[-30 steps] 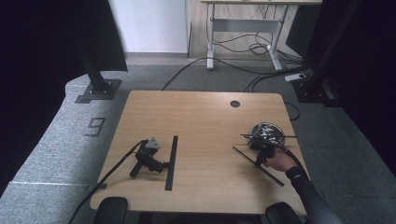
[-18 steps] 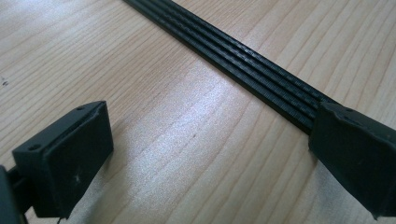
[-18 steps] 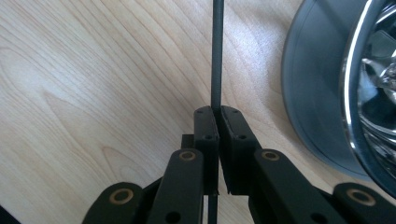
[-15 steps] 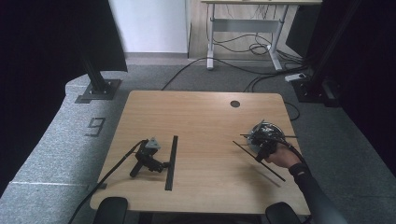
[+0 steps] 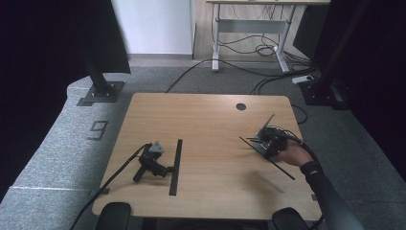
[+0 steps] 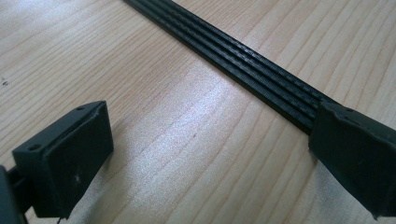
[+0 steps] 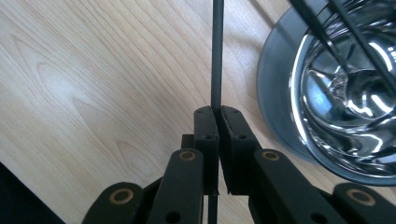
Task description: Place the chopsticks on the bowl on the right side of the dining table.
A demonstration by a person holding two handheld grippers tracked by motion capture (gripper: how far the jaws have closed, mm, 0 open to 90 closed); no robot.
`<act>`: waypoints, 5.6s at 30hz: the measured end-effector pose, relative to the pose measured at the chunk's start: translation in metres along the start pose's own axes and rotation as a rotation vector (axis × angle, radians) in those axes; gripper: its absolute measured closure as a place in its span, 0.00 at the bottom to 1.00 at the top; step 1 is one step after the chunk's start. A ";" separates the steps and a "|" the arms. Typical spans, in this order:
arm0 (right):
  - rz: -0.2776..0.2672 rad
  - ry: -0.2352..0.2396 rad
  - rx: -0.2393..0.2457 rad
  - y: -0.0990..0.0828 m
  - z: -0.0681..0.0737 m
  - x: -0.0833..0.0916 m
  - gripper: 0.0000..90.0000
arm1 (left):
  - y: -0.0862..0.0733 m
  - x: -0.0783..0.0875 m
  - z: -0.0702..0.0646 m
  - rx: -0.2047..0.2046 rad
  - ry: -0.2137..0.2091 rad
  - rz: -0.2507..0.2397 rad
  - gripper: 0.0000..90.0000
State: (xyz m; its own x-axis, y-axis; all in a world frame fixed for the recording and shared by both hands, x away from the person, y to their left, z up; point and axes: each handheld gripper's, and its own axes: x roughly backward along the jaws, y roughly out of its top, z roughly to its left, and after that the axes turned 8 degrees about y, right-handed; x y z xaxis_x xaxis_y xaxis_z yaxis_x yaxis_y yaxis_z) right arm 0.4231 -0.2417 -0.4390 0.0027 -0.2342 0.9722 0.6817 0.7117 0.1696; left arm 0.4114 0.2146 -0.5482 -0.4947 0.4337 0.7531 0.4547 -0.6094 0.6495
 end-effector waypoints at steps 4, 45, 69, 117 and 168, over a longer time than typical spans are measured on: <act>-0.008 -0.008 0.002 0.003 0.001 0.008 0.95 | 0.000 0.000 0.000 0.000 0.000 0.000 0.00; 0.013 -0.098 -0.084 0.006 -0.051 -0.007 0.95 | 0.000 0.000 0.000 0.002 -0.001 0.001 0.00; -0.023 -0.099 -0.110 0.000 -0.060 -0.016 0.86 | 0.000 0.000 0.000 0.001 -0.001 0.001 0.00; -0.726 -0.327 -0.352 -0.078 -0.042 -0.024 0.03 | 0.000 0.000 0.000 0.001 0.000 0.000 0.00; -0.629 -0.310 -0.424 -0.116 -0.073 -0.037 0.09 | 0.000 0.000 0.000 0.002 0.000 0.001 0.00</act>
State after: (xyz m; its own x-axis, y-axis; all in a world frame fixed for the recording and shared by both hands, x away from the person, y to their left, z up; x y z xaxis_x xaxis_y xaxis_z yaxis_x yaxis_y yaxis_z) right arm 0.3974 -0.3640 -0.5062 -0.6324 -0.2684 0.7266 0.7070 0.1832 0.6831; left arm 0.4112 0.2144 -0.5482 -0.4943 0.4334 0.7535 0.4564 -0.6083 0.6494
